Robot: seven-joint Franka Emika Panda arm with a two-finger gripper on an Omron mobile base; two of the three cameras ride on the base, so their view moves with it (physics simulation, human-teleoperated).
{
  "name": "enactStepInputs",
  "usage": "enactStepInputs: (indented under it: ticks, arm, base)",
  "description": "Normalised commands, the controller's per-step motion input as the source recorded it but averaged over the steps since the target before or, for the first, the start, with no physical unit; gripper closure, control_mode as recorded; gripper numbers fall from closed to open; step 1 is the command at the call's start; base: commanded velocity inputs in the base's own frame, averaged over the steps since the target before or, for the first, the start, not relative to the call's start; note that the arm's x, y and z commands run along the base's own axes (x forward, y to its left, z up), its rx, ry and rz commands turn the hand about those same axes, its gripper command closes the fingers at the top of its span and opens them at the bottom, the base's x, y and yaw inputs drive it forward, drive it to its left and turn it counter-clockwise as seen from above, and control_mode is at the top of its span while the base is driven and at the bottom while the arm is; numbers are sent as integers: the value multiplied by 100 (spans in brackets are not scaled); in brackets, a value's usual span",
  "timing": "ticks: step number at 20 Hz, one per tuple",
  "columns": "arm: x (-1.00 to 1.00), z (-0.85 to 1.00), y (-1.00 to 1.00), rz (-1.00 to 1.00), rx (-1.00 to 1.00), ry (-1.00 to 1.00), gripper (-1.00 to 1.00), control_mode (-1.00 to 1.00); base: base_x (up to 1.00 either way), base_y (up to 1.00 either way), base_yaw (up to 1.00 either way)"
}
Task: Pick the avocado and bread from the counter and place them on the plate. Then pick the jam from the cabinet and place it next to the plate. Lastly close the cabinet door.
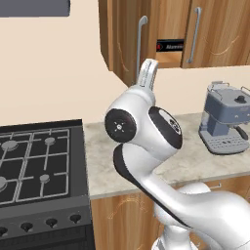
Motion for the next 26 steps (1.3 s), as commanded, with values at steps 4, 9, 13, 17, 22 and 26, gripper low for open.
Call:
enactStepInputs:
  ticks: [4, 9, 13, 17, 22, 26]
  arm:
    - [0, 4, -63, -8, 0, 0, -100, -100]
    - [0, 0, 11, -2, -3, -2, -100, -100]
    - [0, 0, 53, -4, -9, -4, -100, -100]
    - [43, 0, 11, -9, -8, 0, -100, -100]
    - [41, 0, 24, -10, -6, 0, -100, -100]
    - [0, 0, 37, -14, -5, 0, -100, -100]
  base:
    - [0, 0, 0]
    - [0, 0, 0]
    - [0, 0, 0]
    - [0, 0, 0]
    - [0, 0, 0]
    - [0, 0, 0]
